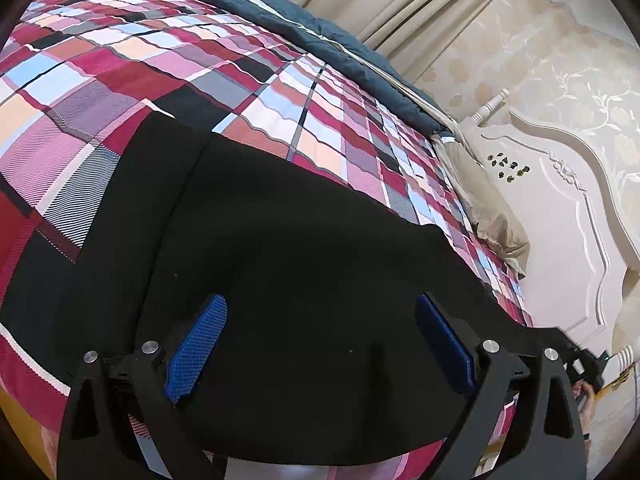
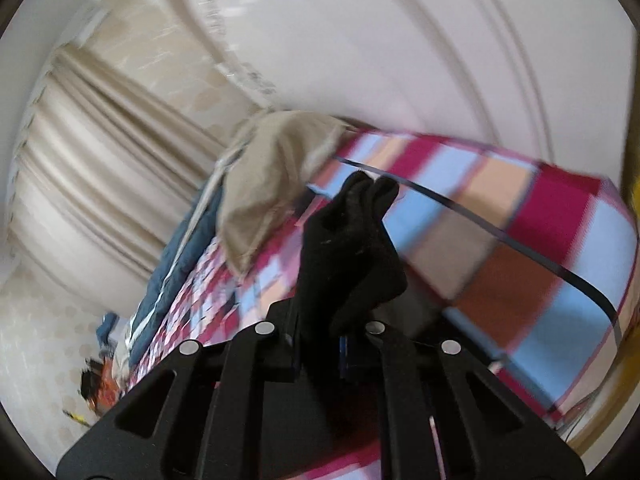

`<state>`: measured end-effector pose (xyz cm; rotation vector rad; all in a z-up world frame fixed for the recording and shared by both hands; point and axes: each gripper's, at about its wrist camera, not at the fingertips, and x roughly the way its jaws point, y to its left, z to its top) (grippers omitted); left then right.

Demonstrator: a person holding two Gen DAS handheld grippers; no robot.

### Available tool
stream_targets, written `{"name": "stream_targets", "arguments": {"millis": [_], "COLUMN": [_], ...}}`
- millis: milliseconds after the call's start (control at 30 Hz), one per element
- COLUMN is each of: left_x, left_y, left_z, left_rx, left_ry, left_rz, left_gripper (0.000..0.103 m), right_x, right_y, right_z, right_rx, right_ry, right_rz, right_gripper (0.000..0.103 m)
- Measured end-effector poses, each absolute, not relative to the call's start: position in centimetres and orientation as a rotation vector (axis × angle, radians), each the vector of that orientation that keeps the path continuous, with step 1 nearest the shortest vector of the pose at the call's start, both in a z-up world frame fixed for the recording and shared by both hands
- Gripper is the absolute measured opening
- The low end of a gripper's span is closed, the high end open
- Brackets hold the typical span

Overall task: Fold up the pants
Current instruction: 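Bring the held leg end over the folded pants with the right gripper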

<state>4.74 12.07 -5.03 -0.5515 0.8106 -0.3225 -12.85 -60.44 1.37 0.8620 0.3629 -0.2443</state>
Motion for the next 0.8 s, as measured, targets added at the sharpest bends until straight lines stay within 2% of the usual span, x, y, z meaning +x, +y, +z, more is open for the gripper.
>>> {"name": "stream_targets", "arguments": {"millis": [200,367,633,800], "left_x": [4.7,4.8,4.9,4.8], "left_y": [12.1,12.3,12.5,12.5], "left_z": [-5.0,-5.0,-5.2,-5.2], "left_rx": [-0.562,-0.567,-0.571,-0.568], "left_ry": [0.804,0.799,0.790,0.784], "left_rz": [-0.331,-0.341,-0.352,-0.354], "left_gripper": [0.094,0.094,0.094,0.094], "right_x": [-10.1,-7.5,-4.5,-2.6], "right_y": [-53.5,-47.0,-37.6,-32.3], "right_z": [6.4,8.4,7.9,5.2], "right_rx": [0.662,0.518,0.394,0.361], "right_ry": [0.385,0.421,0.488,0.554], "right_rz": [-0.151,-0.073,0.044,0.104], "right_gripper": [0.012,0.012,0.012,0.012]}}
